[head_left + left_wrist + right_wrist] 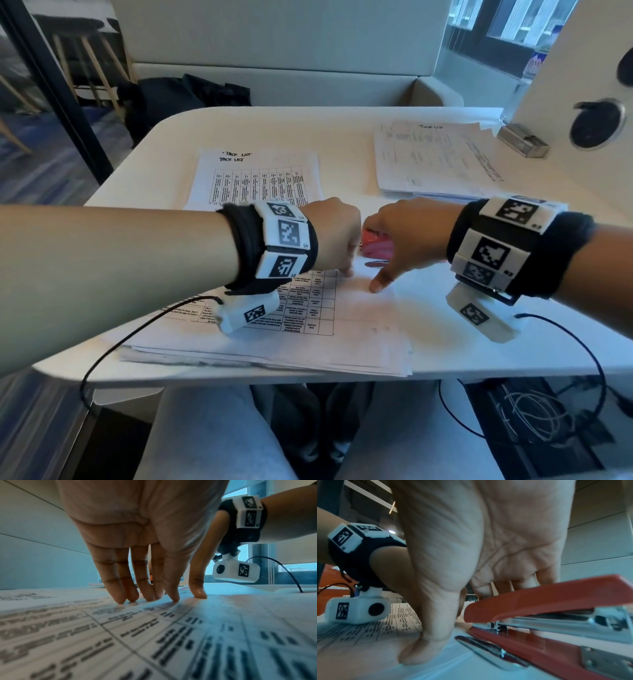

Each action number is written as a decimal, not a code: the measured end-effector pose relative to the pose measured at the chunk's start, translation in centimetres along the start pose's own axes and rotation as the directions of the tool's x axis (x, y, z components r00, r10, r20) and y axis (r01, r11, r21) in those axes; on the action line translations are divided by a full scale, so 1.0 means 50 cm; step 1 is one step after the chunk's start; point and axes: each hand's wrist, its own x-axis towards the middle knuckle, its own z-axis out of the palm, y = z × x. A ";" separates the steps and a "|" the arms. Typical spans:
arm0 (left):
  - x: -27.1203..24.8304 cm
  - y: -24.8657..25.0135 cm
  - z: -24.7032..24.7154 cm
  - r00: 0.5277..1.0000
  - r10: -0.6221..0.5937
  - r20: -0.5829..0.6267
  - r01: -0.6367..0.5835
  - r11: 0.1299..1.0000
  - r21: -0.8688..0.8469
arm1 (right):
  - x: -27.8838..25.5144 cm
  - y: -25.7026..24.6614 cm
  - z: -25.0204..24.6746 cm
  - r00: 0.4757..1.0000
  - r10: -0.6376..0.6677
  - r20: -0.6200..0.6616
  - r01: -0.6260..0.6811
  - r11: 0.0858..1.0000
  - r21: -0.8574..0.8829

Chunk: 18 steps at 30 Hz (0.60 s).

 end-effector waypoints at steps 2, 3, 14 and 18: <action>0.002 0.006 0.000 1.000 -0.001 -0.005 0.001 1.000 0.002 | 0.001 0.000 0.001 1.000 -0.002 -0.004 0.002 1.000 -0.003; 0.002 0.007 -0.001 1.000 -0.006 -0.005 0.006 1.000 -0.002 | 0.002 0.000 0.001 1.000 -0.003 -0.005 0.003 1.000 -0.003; 0.002 -0.008 0.008 0.999 0.033 -0.041 -0.031 0.999 0.039 | 0.001 0.001 0.000 1.000 0.009 0.001 -0.009 1.000 0.014; -0.008 -0.029 0.007 0.996 0.027 -0.084 -0.027 1.000 0.007 | 0.005 0.000 -0.003 1.000 0.000 0.015 0.000 1.000 0.006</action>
